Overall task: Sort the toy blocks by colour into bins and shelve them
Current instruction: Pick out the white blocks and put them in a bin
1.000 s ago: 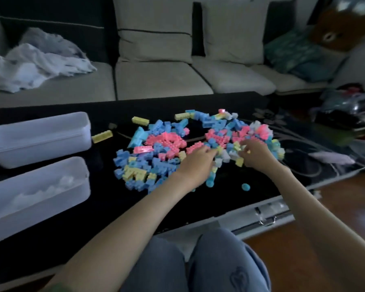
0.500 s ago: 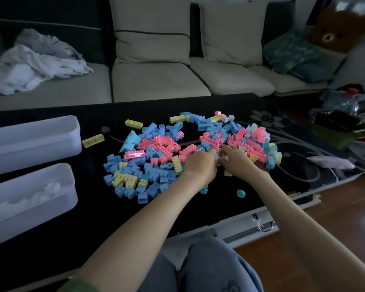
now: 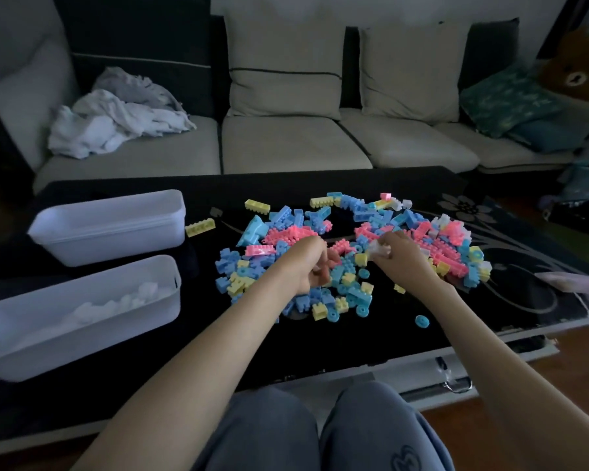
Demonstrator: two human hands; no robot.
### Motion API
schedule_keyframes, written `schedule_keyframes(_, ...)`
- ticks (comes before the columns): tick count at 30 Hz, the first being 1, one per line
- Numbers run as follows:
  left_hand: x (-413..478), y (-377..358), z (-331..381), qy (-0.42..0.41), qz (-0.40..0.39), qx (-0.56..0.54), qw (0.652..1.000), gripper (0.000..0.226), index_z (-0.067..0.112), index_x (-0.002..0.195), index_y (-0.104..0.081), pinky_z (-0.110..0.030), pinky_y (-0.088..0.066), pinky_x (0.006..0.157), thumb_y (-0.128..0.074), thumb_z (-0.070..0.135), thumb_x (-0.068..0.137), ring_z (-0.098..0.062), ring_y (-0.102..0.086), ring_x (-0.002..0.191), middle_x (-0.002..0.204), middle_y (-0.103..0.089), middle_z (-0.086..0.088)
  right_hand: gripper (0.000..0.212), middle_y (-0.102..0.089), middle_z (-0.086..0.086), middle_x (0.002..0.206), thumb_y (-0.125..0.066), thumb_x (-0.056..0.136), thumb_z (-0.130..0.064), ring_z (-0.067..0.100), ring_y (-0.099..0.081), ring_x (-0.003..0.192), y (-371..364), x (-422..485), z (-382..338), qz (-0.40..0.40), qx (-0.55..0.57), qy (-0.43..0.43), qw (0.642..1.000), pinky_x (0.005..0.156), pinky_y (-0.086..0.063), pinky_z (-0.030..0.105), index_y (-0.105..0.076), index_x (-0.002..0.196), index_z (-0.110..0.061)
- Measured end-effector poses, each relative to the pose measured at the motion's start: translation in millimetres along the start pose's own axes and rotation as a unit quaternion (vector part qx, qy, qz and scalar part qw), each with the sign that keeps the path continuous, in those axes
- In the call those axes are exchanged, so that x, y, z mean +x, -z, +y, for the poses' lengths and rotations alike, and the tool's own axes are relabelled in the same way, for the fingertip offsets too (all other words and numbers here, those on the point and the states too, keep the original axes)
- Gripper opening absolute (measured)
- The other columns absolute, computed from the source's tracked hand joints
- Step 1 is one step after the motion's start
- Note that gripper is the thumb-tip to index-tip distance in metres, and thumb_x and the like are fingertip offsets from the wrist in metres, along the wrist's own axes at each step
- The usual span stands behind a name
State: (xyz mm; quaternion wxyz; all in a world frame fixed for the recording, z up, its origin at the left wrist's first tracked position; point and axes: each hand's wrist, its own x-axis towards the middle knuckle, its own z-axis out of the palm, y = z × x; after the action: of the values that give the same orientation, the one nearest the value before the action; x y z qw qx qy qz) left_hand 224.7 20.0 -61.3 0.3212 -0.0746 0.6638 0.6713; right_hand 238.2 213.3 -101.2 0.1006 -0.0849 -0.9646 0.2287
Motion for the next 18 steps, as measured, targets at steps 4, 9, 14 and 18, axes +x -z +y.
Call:
schedule_keyframes(4, -15, -2, 5, -0.02, -0.037, -0.014, 0.999, 0.017, 0.005, 0.097, -0.06, -0.02, -0.032, 0.048, -0.045, 0.011, 0.092, -0.007, -0.027, 0.047, 0.074, -0.052, -0.004, 0.026, -0.048, -0.005, 0.11, -0.059, 0.091, -0.025, 0.01, -0.058, 0.086, 17, -17, -43, 0.042, 0.08, 0.086, 0.992, 0.066, -0.042, 0.014, -0.056, 0.113, -0.013)
schedule_keyframes(9, -25, 17, 5, -0.081, -0.059, -0.012, 0.995, 0.023, 0.021, 0.098, -0.06, -0.02, -0.029, 0.05, -0.049, 0.041, 0.096, -0.008, -0.026, 0.05, 0.058, -0.043, 0.006, 0.018, -0.05, -0.004, 0.101, -0.06, 0.087, -0.009, 0.0, -0.055, 0.077, 4, -32, -108, 0.02, 0.154, 0.173, 0.973, 0.067, -0.045, 0.008, -0.059, 0.104, -0.01)
schedule_keyframes(14, -41, 82, -11, -0.103, -0.026, -0.097, 0.99, 0.022, 0.021, 0.107, -0.058, -0.014, -0.018, 0.037, -0.041, 0.035, 0.101, -0.004, -0.022, 0.045, 0.056, -0.057, 0.012, 0.019, -0.05, -0.002, 0.102, -0.056, 0.089, -0.01, 0.007, -0.056, 0.076, -28, -38, -159, -0.048, 0.186, 0.208, 0.959, 0.068, -0.044, 0.014, -0.061, 0.106, -0.014)
schedule_keyframes(18, -71, 137, -18, -0.122, 0.045, -0.085, 0.988, 0.019, 0.016, 0.102, -0.059, -0.014, -0.017, 0.034, -0.043, 0.028, 0.101, -0.003, -0.023, 0.038, 0.067, -0.055, 0.008, 0.018, -0.053, 0.002, 0.108, -0.055, 0.09, -0.012, 0.018, -0.06, 0.08, -51, -43, -207, -0.06, 0.199, 0.239, 0.948, 0.072, -0.045, 0.021, -0.063, 0.106, -0.013)
